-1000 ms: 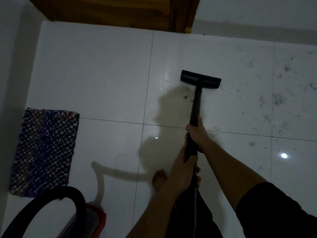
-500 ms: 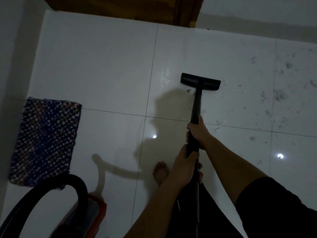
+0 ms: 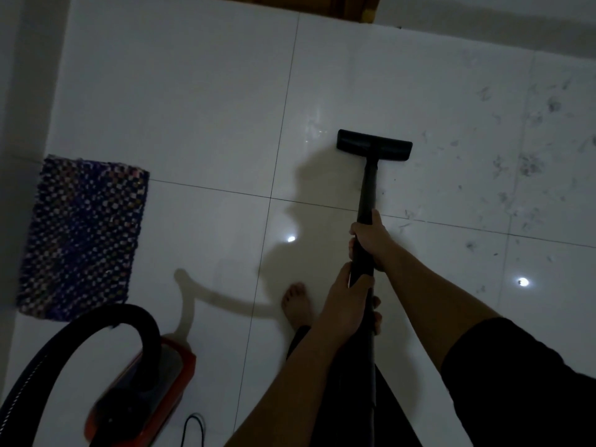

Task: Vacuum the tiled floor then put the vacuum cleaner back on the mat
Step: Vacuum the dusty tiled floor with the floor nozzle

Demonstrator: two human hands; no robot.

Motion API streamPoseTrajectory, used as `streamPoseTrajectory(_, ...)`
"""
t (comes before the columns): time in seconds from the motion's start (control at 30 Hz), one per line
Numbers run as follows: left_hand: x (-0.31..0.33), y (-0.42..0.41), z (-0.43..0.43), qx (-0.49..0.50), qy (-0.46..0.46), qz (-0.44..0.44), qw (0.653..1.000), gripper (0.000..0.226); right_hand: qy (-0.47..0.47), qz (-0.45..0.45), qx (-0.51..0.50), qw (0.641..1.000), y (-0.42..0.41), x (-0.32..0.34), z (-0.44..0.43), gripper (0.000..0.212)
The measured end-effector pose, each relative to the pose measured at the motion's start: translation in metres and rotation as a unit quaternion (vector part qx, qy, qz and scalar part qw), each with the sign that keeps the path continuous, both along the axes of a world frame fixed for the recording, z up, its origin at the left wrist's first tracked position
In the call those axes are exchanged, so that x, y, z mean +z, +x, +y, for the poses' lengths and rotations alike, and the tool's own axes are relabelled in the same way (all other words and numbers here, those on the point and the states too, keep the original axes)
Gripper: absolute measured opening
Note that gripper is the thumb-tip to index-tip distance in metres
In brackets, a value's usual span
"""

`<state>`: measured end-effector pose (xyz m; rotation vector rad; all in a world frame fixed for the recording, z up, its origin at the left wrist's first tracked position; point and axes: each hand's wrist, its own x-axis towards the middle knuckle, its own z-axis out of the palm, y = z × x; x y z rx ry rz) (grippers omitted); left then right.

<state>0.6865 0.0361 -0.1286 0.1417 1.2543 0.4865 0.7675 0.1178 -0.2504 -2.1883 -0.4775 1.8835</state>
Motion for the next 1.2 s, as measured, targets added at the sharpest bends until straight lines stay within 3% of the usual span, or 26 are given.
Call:
streamPoseTrajectory(0.57,0.009,0.023,-0.028,-0.001,0.014,0.009,1.000,0.026,0.014,0.005,0.009,1.000,0.023,0.010,-0.025,0.067)
streamPoseTrajectory(1.2,0.013,-0.011,-0.089,-0.010,-0.002,0.017,1.000,0.026,0.006,0.022,-0.004,1.000,-0.009,0.013,-0.089,0.070)
